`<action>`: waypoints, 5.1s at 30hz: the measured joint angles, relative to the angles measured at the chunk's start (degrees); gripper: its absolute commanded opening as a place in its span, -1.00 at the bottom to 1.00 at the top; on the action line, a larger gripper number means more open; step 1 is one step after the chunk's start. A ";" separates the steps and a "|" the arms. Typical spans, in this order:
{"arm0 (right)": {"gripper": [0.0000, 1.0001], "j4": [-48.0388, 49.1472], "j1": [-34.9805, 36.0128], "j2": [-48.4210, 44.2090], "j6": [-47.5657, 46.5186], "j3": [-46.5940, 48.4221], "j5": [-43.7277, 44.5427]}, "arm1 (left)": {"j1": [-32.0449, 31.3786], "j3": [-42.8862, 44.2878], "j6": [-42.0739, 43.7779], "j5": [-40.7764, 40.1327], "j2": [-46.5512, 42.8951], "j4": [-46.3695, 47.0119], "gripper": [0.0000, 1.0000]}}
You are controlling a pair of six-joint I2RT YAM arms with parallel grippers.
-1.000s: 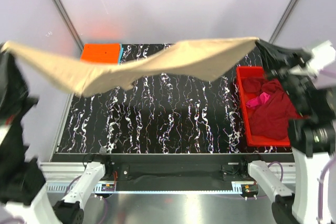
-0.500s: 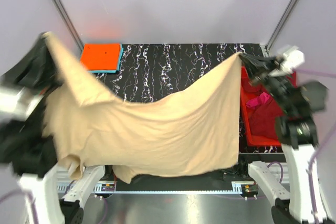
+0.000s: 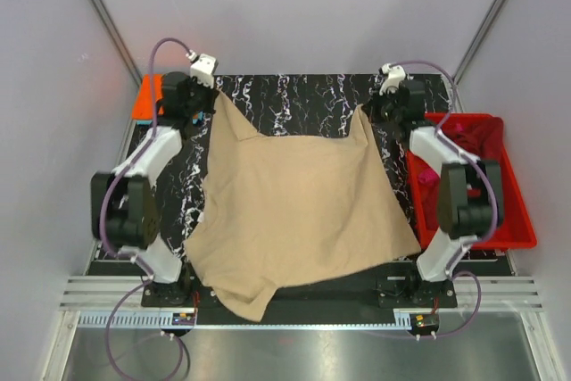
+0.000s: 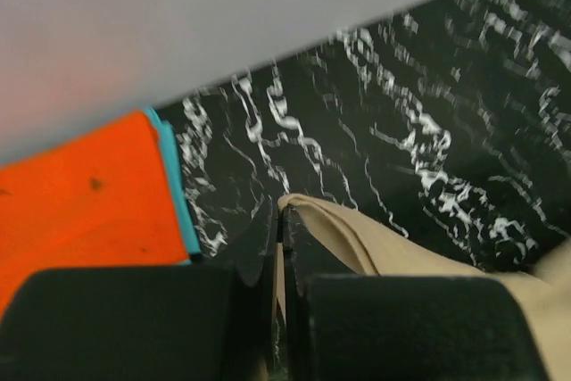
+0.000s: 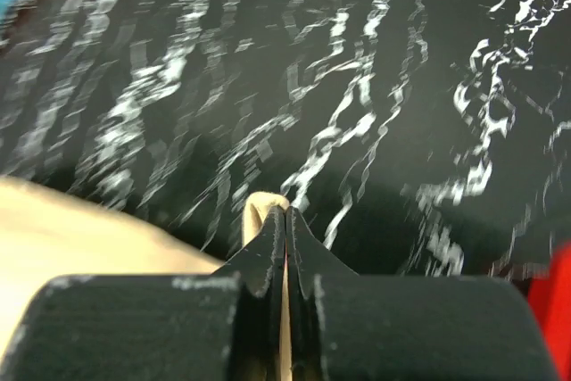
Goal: Fold and stack the t-shirts
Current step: Flatten the tshirt out, then fold the tshirt
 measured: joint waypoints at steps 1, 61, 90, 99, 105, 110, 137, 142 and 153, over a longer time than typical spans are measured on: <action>-1.00 -0.02 0.00 4.46 -0.31 3.43 0.61 | 0.00 2.16 -0.31 -0.04 4.37 -0.83 -1.00; -1.00 -12.52 -0.68 -56.85 1.66 12.81 -9.57 | -1.51 23.91 -3.17 -3.15 -52.68 -7.34 -1.00; -1.00 -11.23 -0.96 27.52 -4.70 30.25 -0.76 | -1.51 19.28 -1.49 -4.35 25.94 -7.96 -1.00; -1.00 -27.02 -1.11 34.97 -8.96 43.69 6.51 | -1.53 22.82 -3.02 -10.45 26.10 -11.41 -1.00; -1.00 -31.45 -1.55 36.35 -8.92 46.12 9.51 | -1.51 23.98 -3.80 -15.54 25.57 -14.93 -1.00; -1.00 -34.36 -1.70 38.47 -8.15 49.66 10.97 | -1.51 28.61 -4.00 -19.96 25.46 -19.56 -1.00; -0.93 -41.31 -1.75 41.09 -1.51 60.63 10.45 | -1.03 37.92 -6.54 -31.61 22.49 -33.35 -1.00; -0.95 -42.10 -1.75 41.55 -0.94 60.50 10.19 | -1.40 37.29 -7.78 -31.04 21.27 -35.17 -1.00; -0.97 -44.92 -1.79 41.13 2.62 55.95 10.56 | -2.64 21.90 -17.40 -30.82 5.16 -39.65 -1.00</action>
